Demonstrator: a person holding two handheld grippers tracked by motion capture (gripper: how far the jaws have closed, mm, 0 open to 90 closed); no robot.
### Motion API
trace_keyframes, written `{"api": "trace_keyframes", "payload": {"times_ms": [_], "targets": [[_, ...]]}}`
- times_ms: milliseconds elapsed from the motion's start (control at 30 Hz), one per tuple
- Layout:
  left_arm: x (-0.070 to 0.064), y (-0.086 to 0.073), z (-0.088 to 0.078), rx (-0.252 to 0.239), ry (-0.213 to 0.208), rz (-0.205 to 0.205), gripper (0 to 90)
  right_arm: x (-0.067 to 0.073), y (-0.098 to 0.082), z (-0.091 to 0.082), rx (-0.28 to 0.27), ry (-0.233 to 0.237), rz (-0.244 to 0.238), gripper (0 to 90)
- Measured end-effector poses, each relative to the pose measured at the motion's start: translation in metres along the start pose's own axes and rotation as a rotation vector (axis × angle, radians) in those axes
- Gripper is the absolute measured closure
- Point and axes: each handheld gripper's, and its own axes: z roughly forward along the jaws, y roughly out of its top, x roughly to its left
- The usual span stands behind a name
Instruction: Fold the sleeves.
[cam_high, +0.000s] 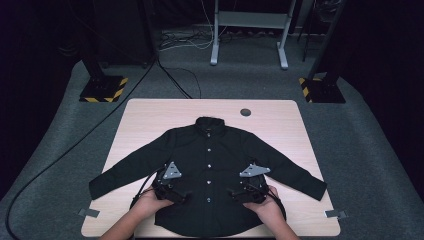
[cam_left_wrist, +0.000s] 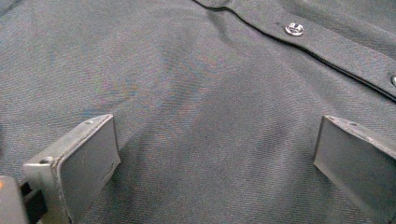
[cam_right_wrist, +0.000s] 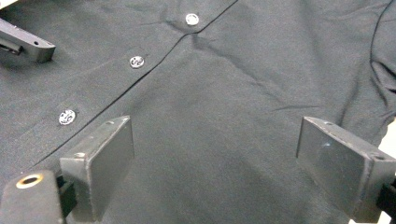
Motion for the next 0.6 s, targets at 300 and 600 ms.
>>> {"api": "trace_keyframes", "payload": {"times_ms": [300, 600], "targets": [[0.000, 0.000, 0.000, 0.000, 0.000, 0.000, 0.0, -0.012, 0.001, -0.007, -0.011, 0.007, 0.047, 8.0], [0.000, 0.000, 0.000, 0.000, 0.000, 0.000, 0.0, -0.024, 0.001, -0.012, -0.006, -0.013, 0.049, 7.7]]}}
